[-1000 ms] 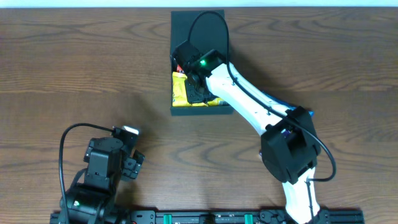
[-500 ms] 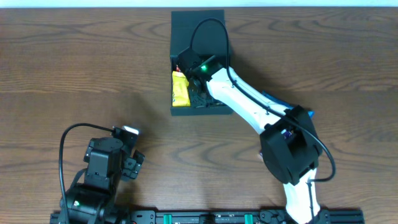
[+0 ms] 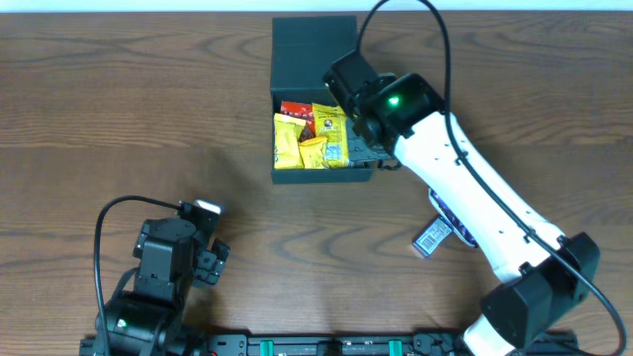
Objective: Pack container
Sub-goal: 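Move the right gripper to the blue snack bar on the right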
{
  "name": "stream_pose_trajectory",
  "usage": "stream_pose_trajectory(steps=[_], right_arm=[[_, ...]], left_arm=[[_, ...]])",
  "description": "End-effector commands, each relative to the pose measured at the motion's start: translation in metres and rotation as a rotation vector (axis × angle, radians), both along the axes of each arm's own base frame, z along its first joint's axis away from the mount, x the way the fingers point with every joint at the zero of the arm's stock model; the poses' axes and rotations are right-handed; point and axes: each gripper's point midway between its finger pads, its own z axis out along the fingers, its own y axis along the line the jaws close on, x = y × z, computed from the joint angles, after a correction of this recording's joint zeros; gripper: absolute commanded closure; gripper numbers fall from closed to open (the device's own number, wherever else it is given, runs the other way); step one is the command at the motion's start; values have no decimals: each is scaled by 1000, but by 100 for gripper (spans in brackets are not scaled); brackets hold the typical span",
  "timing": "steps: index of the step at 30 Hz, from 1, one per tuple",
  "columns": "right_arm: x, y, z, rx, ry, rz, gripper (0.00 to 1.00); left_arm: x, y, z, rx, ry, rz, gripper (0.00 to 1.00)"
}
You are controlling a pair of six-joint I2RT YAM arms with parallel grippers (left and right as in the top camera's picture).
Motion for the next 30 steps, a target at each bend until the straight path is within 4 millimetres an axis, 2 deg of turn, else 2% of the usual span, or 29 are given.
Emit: stream_pose_trajectory(steps=[1, 2, 3, 6, 9, 16, 21, 25, 27, 30], right_arm=[[-6, -23, 20, -10, -51, -123, 86], [-11, -33, 25, -18, -55, -174, 57], [-15, -41, 28, -21, -59, -217, 39], [-25, -64, 30, 4, -67, -331, 12], [-42, -82, 22, 57, -52, -452, 1], [-78, -110, -1, 311, -5, -789, 1], [-94, -101, -26, 562, 102, -1160, 1], [-79, -99, -42, 649, 75, -1288, 2], [-69, -96, -47, 707, 60, -1335, 9], [-59, -99, -58, 738, 65, -1429, 14]], left_arm=[[0, 4, 1, 17, -3, 7, 5], [0, 4, 1, 17, -3, 7, 5], [0, 4, 1, 17, -3, 7, 5], [0, 4, 1, 17, -3, 7, 5], [0, 4, 1, 17, -3, 7, 5], [0, 4, 1, 17, -3, 7, 5], [0, 4, 1, 17, -3, 7, 5], [0, 4, 1, 17, -3, 7, 5], [0, 4, 1, 17, -3, 7, 5], [0, 4, 1, 17, -3, 7, 5]])
